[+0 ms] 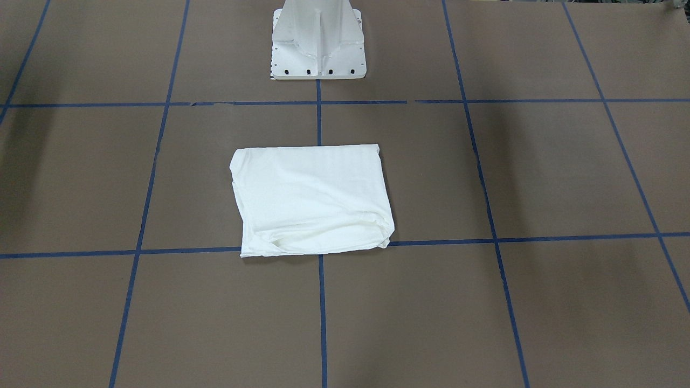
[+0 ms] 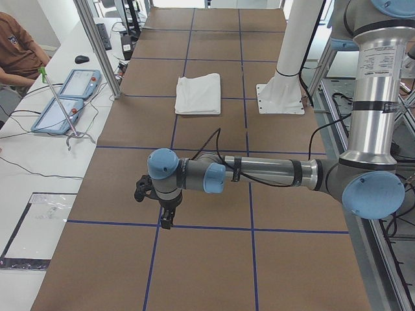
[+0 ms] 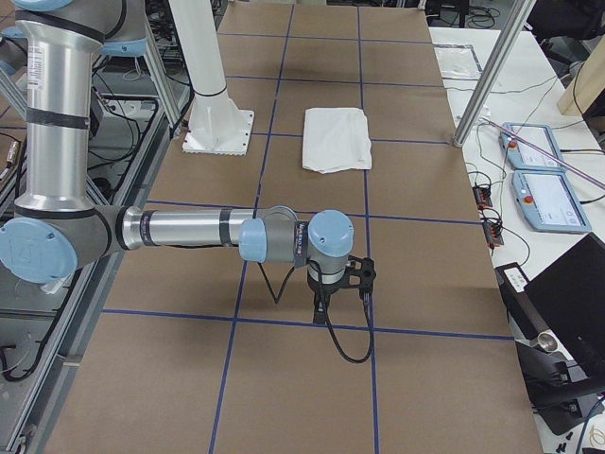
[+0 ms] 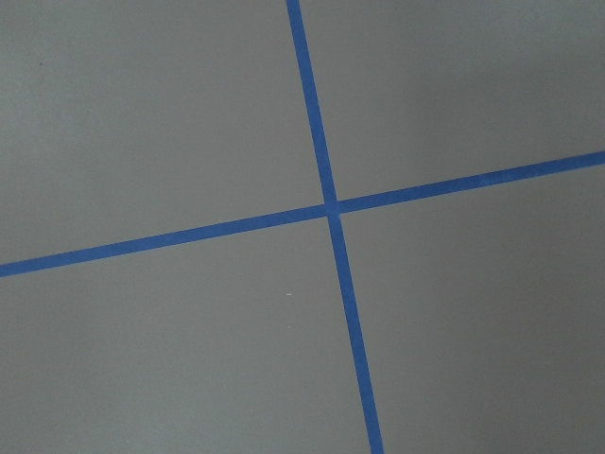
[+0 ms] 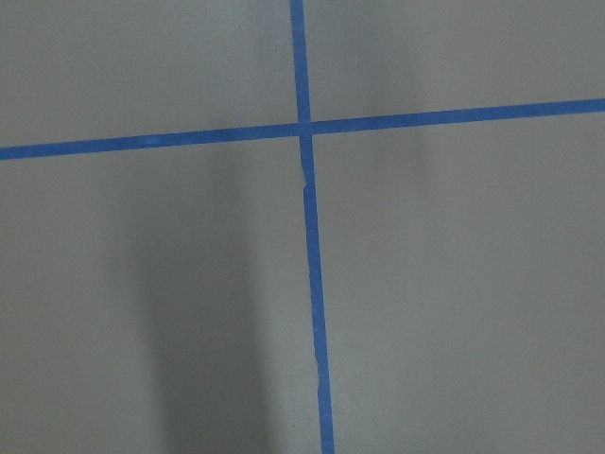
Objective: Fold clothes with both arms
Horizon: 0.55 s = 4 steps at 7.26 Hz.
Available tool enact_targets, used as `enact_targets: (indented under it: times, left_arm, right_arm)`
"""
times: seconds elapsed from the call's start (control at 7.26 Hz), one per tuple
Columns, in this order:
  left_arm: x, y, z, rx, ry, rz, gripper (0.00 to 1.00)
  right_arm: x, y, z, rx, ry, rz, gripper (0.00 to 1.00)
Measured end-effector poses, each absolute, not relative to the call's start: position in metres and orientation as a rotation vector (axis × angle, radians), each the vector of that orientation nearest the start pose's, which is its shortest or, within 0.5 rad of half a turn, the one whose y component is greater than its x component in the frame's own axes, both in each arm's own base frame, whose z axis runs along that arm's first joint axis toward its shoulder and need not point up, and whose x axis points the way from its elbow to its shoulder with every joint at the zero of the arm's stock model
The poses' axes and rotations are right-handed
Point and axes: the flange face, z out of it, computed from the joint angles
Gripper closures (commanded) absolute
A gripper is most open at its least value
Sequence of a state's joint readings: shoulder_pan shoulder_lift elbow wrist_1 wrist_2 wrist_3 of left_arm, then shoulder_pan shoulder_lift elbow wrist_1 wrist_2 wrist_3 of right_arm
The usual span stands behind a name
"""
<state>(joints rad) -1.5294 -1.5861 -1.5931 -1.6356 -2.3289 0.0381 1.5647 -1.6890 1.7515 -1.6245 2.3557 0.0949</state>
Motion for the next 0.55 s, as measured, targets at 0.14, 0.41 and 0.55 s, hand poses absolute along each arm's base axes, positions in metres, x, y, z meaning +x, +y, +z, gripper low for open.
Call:
enact_targets:
  times: [0.14, 0.41, 0.55]
  left_arm:
    - [-0.0438, -0.5074, 0.6339, 0.094, 0.759, 0.102, 0.00]
    - [-0.0438, -0.5076, 0.6339, 0.093, 0.760, 0.097, 0.00]
    - [-0.0438, -0.5076, 0.6340, 0.094, 0.760, 0.097, 0.00]
  right_arm:
    - [0.0602, -0.4426, 0.6290, -0.030, -0.784, 0.080, 0.00]
    - [0.0601, -0.4444, 0.6261, -0.024, -0.786, 0.078, 0.00]
    - [0.0600, -0.4450, 0.6249, -0.022, -0.787, 0.077, 0.00]
